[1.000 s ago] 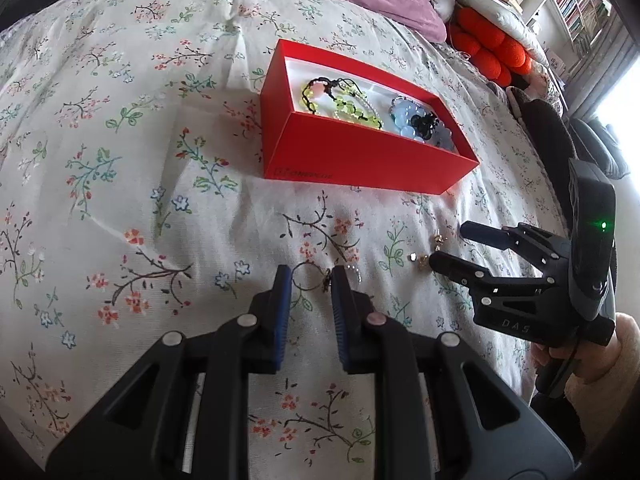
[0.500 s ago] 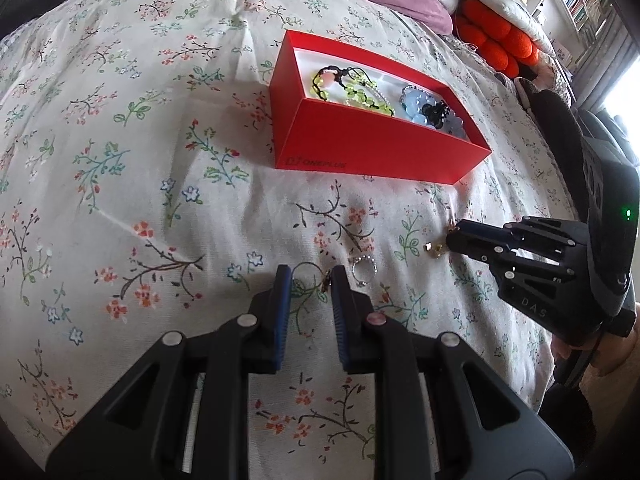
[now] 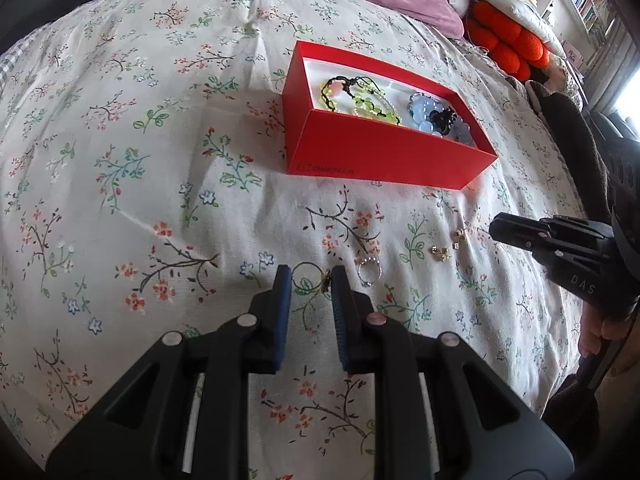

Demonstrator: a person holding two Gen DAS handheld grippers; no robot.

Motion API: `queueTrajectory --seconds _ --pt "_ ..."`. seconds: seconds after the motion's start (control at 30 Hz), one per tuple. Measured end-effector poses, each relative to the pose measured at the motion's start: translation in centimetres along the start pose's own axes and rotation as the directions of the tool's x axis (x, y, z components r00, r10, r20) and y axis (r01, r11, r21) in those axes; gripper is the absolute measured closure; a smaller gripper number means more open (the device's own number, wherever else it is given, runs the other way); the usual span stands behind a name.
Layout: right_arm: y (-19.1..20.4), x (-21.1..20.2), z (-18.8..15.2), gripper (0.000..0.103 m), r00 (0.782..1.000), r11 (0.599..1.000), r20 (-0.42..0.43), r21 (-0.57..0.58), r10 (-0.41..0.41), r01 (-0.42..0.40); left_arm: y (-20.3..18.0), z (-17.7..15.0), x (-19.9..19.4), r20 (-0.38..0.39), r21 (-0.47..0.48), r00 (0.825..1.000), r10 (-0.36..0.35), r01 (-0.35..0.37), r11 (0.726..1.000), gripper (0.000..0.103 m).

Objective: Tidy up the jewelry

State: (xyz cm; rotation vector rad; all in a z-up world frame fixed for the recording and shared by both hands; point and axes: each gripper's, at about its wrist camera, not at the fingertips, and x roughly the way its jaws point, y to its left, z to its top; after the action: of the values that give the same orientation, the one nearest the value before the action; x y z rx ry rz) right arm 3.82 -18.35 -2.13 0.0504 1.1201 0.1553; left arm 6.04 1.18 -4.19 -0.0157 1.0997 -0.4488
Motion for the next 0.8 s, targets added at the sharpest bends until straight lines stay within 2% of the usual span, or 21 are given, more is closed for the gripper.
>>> queueTrajectory --seconds 0.1,0.13,0.3,0.37,0.4,0.43,0.57,0.67,0.8 --pt "-0.5 -0.3 -0.2 0.095 1.000 1.000 0.023 -0.001 0.001 -0.001 -0.3 -0.2 0.2 -0.002 0.015 0.999 0.044 -0.044 0.999 0.081" --pt "-0.4 -0.2 -0.3 0.091 1.000 1.000 0.019 -0.005 0.002 -0.002 -0.3 -0.2 0.3 -0.006 0.018 0.998 0.057 -0.057 0.998 0.081" --pt "0.8 1.8 -0.8 0.085 0.998 0.997 -0.064 -0.074 -0.014 0.009 -0.7 -0.4 0.9 -0.020 0.040 0.996 0.089 -0.088 0.995 0.081" --pt "1.7 2.8 -1.1 0.072 0.996 0.992 -0.087 -0.126 -0.032 0.021 -0.8 -0.4 1.0 -0.021 0.042 0.996 0.085 -0.084 0.996 0.081" --pt "2.2 3.0 -1.2 0.054 0.997 0.987 -0.075 -0.159 -0.029 0.016 -0.8 -0.4 1.1 -0.022 0.043 0.996 0.086 -0.085 0.995 0.081" --pt "2.8 3.1 -1.3 0.046 0.998 0.981 -0.058 -0.193 -0.030 0.018 -0.8 -0.4 1.1 -0.022 0.045 0.996 0.088 -0.087 0.995 0.081" --pt "4.6 3.8 -1.3 0.046 0.995 0.959 -0.026 -0.271 -0.092 0.082 -1.2 -0.5 1.2 -0.017 0.062 0.995 0.103 -0.102 0.993 0.081" --pt "4.8 3.9 -0.9 0.050 0.997 0.959 -0.025 -0.277 -0.078 0.068 -1.5 -0.6 1.3 -0.011 0.084 0.994 0.113 -0.112 0.990 0.081" --pt "5.0 3.6 -1.2 0.063 0.999 0.943 -0.020 -0.329 -0.046 0.037 -1.6 -0.6 1.4 -0.011 0.098 0.994 0.112 -0.110 0.989 0.081"
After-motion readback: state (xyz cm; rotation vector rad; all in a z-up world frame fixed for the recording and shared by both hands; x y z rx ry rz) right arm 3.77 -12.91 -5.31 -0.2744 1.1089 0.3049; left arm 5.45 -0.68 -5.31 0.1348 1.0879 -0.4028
